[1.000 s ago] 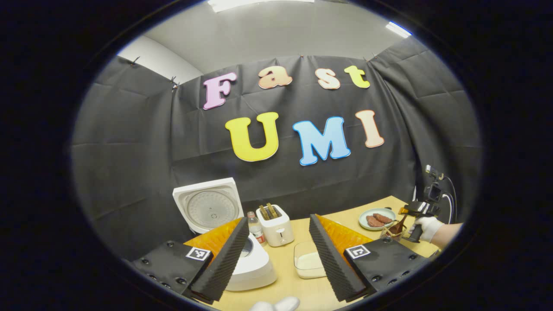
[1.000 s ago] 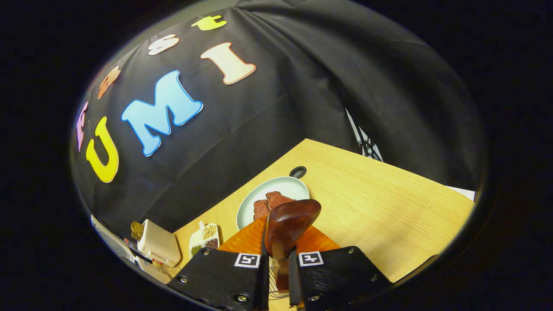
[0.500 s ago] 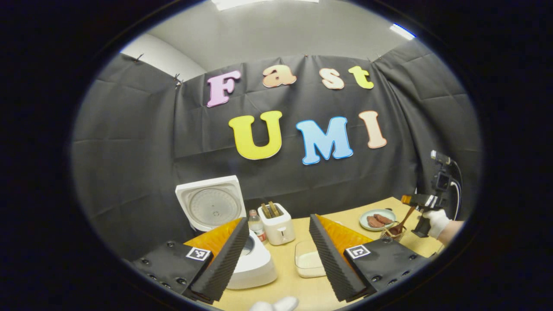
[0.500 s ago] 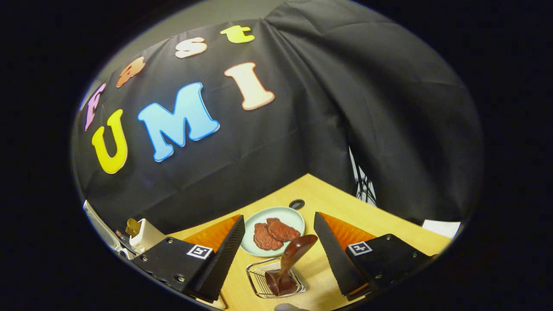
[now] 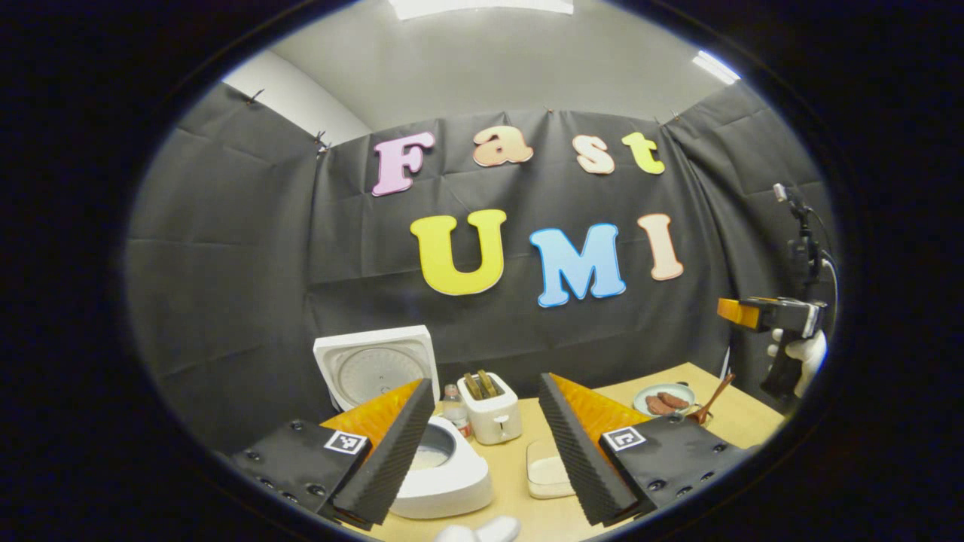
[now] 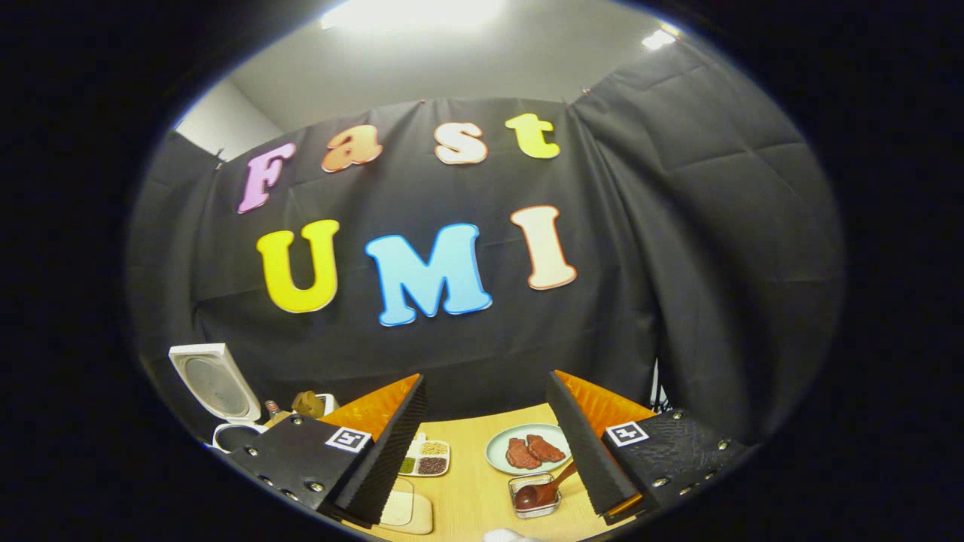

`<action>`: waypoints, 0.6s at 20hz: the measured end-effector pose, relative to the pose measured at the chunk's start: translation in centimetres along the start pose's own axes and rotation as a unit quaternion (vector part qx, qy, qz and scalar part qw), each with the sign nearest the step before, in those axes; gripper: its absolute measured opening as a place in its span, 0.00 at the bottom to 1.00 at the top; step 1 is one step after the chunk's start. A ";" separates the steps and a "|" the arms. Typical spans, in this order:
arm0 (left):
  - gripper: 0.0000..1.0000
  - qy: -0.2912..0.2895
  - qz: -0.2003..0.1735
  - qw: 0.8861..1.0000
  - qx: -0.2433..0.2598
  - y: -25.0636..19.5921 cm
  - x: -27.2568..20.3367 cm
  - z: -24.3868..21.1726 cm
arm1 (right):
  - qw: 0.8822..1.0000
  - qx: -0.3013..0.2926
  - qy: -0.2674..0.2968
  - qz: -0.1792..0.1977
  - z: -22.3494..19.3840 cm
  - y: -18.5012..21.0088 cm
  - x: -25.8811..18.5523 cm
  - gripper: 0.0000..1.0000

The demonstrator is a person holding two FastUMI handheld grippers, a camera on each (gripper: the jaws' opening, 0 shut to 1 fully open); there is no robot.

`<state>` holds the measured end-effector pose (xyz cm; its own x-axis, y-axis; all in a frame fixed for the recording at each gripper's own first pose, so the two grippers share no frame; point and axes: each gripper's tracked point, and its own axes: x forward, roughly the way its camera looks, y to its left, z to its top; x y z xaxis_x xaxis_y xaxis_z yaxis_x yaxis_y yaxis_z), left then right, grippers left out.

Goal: Close the left gripper, press the button to open the rice cooker; take a wooden spoon from the chopstick holder with the right hand, scoop a spoonful of rice and pour it into the rice cooker, then put the wooden spoon back into the chopstick holder.

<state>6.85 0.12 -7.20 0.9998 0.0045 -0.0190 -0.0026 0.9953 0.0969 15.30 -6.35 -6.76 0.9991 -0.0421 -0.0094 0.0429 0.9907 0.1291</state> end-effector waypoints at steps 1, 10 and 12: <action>0.95 -0.009 0.009 1.000 0.003 1.1 0.8 0.9 | 1.000 -0.012 0.003 0.013 0.2 1.8 -1.4 0.97; 0.99 -0.043 0.077 0.996 -0.014 10.1 8.9 5.8 | 0.992 -0.044 0.053 0.106 -2.9 11.0 -9.0 0.97; 1.00 -0.045 0.091 0.995 -0.018 11.9 11.3 6.5 | 0.990 -0.038 0.070 0.115 -3.6 12.0 -9.6 0.98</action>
<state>18.20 11.43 0.17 0.9806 0.1771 0.0842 -0.1820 0.9817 0.0552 6.21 6.37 -8.74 0.9719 0.1982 -0.1266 -0.1907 0.9792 0.0688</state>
